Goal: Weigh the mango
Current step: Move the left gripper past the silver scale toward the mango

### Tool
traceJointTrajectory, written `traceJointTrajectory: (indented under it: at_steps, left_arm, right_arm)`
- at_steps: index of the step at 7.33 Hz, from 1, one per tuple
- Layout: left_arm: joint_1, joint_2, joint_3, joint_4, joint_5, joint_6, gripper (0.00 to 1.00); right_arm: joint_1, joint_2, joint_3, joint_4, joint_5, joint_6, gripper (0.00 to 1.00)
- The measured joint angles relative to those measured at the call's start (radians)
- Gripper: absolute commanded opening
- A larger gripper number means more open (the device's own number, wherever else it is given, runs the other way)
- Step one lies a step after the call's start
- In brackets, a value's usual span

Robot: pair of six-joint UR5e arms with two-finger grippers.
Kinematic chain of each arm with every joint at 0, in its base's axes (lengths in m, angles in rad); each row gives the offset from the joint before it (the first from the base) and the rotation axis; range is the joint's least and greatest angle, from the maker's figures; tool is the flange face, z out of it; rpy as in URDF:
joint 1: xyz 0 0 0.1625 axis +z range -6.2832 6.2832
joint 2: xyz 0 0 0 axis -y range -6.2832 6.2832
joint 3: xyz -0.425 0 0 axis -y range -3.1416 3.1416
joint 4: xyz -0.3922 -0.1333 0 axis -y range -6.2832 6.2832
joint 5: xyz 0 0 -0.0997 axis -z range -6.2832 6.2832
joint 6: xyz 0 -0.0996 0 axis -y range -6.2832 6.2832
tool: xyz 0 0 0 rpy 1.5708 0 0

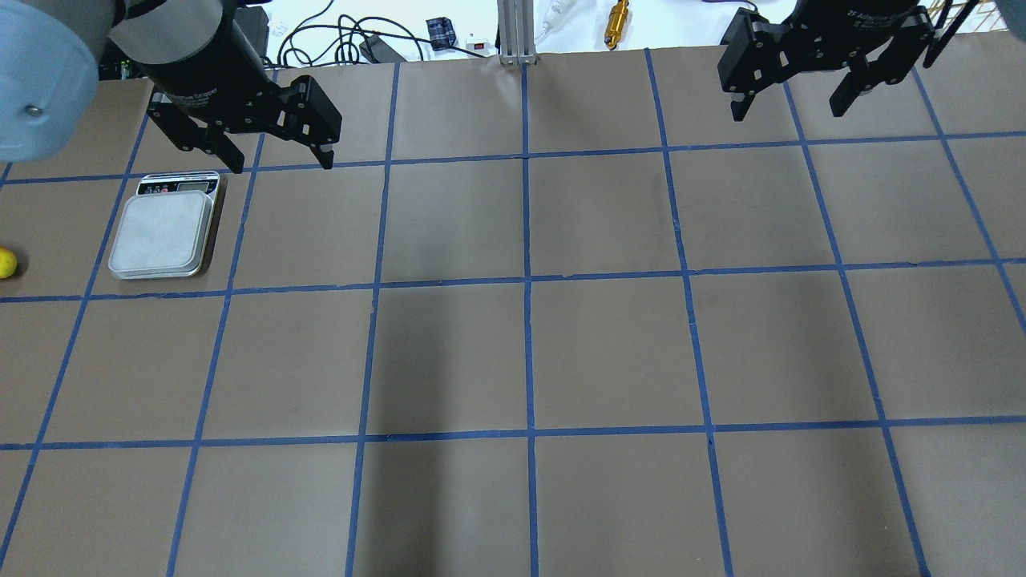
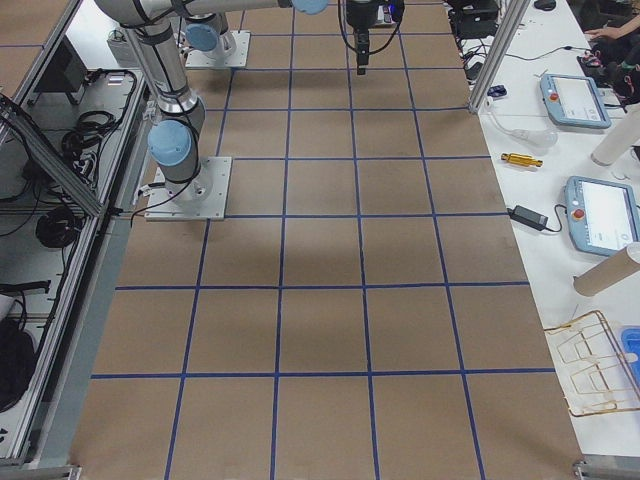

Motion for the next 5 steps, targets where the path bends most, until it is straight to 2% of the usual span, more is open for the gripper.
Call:
traceJointTrajectory:
  at_steps: [5]
  left_arm:
    - [0.011,0.022,-0.009,-0.021,0.001,0.108,1.0]
  right_arm:
    - [0.0,0.0,0.0,0.0,-0.001,0.0,1.0]
